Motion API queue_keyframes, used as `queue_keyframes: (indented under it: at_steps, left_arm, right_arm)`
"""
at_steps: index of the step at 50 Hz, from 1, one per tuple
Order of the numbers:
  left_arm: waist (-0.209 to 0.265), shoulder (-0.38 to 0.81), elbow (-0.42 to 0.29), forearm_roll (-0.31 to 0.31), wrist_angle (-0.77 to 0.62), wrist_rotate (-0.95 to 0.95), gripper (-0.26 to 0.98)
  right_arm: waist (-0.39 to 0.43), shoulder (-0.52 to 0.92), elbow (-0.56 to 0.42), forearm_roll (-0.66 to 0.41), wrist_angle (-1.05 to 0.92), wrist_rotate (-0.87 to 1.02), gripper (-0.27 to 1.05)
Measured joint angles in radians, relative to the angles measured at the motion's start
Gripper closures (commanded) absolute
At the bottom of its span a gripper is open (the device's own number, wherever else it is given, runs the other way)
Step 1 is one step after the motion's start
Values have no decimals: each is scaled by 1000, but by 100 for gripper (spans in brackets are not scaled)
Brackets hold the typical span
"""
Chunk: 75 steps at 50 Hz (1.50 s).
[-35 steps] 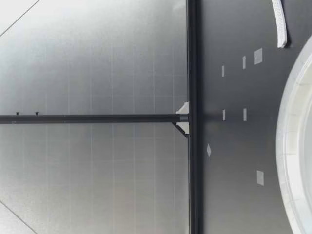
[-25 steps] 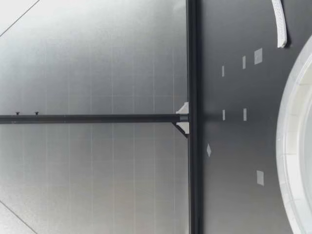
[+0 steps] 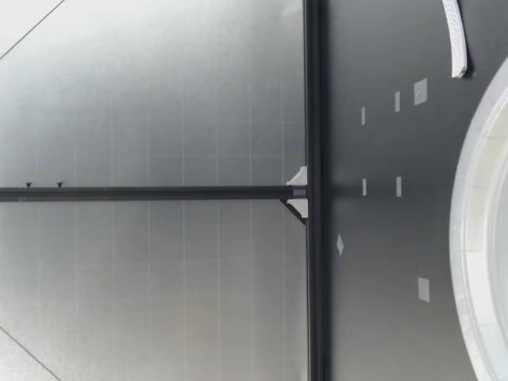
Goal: Pick up the fork and place it on the plate.
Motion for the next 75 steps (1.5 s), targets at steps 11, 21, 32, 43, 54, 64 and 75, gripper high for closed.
queue_keyframes:
  at_steps: [11,21,32,43,54,64,75]
  left_arm:
    - [0,-37,25,-5,-69,-23,62]
    - [-3,-63,40,-6,-84,-25,28]
    - [-28,-40,78,-8,-195,-25,14]
    - [-89,3,86,-6,-236,-25,14]
    - [-146,9,110,-8,-270,-26,14]
    - [-156,5,129,-8,-282,-26,14]
    - [-156,-8,132,-8,-284,-26,14]
  right_arm:
    - [-9,241,9,-6,107,-100,45]
    - [-12,275,9,-25,133,-173,26]
    - [-44,390,9,-32,121,-201,28]
    - [-71,508,-29,-34,77,-198,29]
    - [-120,580,-81,-37,69,-219,29]
    - [-121,594,-84,-35,77,-224,29]
    - [-121,603,-84,-37,86,-225,29]
